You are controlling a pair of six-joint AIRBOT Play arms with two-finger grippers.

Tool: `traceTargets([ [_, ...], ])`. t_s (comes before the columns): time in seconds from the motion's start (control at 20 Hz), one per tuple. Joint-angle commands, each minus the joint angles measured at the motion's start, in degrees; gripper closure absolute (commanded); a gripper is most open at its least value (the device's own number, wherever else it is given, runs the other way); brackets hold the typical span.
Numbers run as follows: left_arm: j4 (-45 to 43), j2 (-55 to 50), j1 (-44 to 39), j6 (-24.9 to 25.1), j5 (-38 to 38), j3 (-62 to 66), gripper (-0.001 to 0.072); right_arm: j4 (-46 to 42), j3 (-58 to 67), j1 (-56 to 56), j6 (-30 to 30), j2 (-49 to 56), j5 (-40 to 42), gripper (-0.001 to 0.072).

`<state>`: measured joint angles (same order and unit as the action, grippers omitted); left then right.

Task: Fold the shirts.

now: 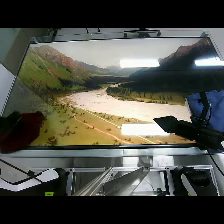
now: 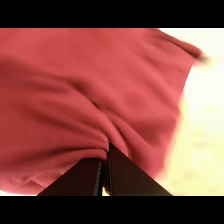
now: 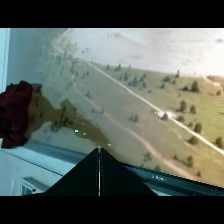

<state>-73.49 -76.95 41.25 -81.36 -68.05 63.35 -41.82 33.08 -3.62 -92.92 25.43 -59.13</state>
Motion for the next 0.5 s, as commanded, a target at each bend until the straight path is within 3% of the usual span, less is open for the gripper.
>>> traceTargets([
  [0.0, 15.54, -0.48, -14.71, 4.94, -1.22, 5.18, 0.0689, 0.02, -0.02, -0.04, -0.02, -0.04, -0.02, 0.0684],
  [0.15, 28.41, -0.50, -33.48, 13.11, 1.09, 4.26, 0.0688, 0.02, -0.02, -0.04, -0.02, -0.04, -0.02, 0.0684],
  [0.45, 23.26, -0.55, -66.66, 18.10, 13.81, 2.16, 0.0683, 0.02, -0.02, -0.04, -0.02, -0.04, -0.02, 0.0684],
])
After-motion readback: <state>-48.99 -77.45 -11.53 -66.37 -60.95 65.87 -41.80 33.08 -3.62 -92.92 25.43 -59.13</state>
